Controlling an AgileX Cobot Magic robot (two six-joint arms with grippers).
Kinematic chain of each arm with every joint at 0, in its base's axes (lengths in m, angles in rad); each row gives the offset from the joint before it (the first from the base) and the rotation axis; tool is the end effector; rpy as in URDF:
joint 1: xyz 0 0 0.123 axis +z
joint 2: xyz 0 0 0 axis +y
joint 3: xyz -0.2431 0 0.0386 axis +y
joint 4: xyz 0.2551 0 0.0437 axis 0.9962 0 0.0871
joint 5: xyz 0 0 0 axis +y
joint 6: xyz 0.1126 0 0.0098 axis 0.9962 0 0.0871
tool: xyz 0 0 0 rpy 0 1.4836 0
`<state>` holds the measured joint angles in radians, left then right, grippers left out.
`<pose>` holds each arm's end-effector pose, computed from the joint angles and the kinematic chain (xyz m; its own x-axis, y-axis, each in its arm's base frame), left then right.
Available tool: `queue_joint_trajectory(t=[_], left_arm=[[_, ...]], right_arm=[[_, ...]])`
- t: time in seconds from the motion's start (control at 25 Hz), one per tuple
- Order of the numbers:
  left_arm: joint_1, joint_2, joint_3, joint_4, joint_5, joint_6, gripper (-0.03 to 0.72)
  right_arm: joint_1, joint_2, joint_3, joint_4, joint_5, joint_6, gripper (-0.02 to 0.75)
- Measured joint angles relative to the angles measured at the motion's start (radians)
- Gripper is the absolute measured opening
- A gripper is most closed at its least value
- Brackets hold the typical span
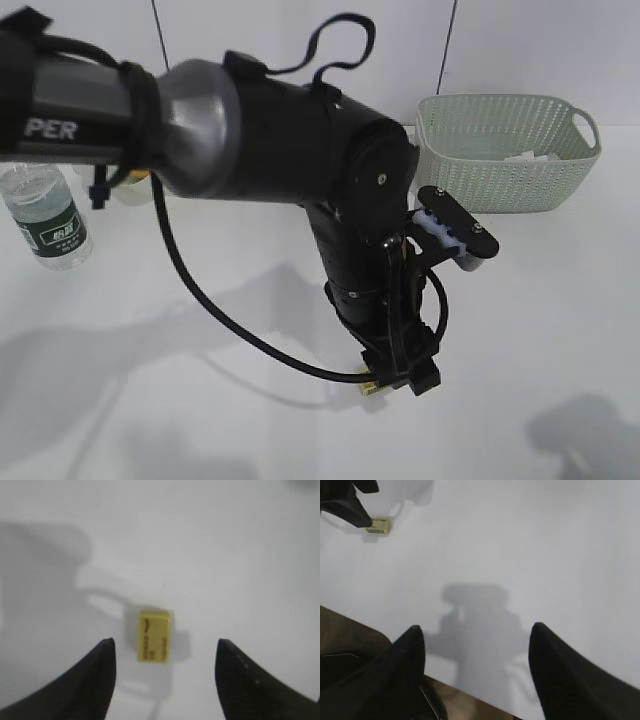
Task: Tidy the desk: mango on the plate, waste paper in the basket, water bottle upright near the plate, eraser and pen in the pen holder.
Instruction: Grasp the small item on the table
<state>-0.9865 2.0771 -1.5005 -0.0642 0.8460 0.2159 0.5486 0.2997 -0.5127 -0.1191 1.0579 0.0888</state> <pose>0.2248 -0.3498 0.1047 -0.3835 0.8921 -0.2388 0.9192 0.3937 -0.0056 0.0924 0.0427 0.2512 -0.5979 -0.3303 -0.7303 -0.4365 0.8984 -0.0489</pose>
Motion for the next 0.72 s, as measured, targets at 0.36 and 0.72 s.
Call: queue_joint_trajectory(t=[0.36, 0.72], left_arm=[[-0.001, 0.070, -0.002, 0.020, -0.014, -0.020, 0.456], [-0.001, 0.114, -0.005, 0.075, -0.027, -0.048, 0.449]], right_arm=[[0.000, 0.000, 0.000, 0.000, 0.000, 0.000, 0.516], [0.000, 0.000, 0.000, 0.000, -0.001, 0.000, 0.510]])
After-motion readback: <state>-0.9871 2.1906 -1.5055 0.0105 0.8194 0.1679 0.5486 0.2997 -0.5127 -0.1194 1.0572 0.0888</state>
